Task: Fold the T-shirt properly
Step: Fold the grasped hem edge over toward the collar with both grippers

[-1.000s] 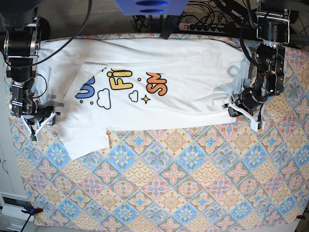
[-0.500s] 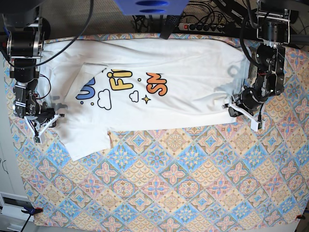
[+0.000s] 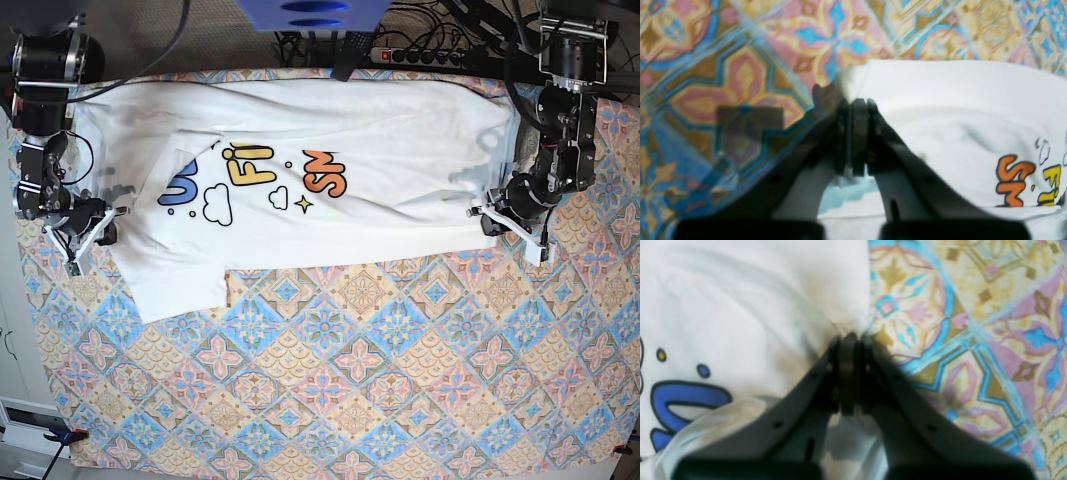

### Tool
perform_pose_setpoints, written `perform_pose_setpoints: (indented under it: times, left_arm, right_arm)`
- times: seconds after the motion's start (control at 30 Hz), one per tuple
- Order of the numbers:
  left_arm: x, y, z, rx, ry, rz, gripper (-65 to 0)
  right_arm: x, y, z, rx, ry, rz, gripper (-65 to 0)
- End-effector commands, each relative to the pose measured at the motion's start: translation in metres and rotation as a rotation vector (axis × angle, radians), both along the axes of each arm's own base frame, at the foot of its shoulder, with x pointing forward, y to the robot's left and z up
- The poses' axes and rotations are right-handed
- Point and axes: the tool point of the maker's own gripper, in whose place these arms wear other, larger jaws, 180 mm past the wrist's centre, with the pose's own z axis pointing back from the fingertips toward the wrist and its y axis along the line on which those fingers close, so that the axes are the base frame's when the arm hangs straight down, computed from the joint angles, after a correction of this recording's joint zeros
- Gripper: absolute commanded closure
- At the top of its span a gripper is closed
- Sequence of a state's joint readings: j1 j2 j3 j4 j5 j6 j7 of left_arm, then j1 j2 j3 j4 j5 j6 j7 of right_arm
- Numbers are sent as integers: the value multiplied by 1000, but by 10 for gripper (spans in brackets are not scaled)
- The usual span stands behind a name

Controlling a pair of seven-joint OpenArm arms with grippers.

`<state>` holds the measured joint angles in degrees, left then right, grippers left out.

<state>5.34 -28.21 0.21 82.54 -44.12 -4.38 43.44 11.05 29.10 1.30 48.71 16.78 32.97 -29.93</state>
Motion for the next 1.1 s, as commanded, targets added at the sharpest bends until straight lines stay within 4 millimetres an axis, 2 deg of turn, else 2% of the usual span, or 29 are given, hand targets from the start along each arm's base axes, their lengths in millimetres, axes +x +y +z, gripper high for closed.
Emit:
perform_pose_setpoints:
  times: [0.0, 0.07, 0.27, 0.53, 0.83, 1.07]
  left_arm:
    - [11, 0, 19, 6, -68, -14, -2]
    - [11, -1, 28, 9, -93, -17, -2]
    - [-6, 15, 35, 19, -104, 28, -2]
    - [-35, 6, 38, 29, -92, -8, -2]
    - [-69, 8, 21, 31, -18, -2, -2]
    - [-86, 12, 9, 71, 32, -15, -4]
  right_arm:
    - [9, -14, 18, -17, -53, -10, -4]
    - [3, -18, 23, -25, -69, -18, -4]
    - [-15, -26, 47, -64, -84, 16, -3]
    - [-41, -34, 67, -121, -90, 58, -3]
    - [-80, -34, 75, -183, -74, 91, -3]
    - [-99, -33, 74, -200, -48, 108, -3]
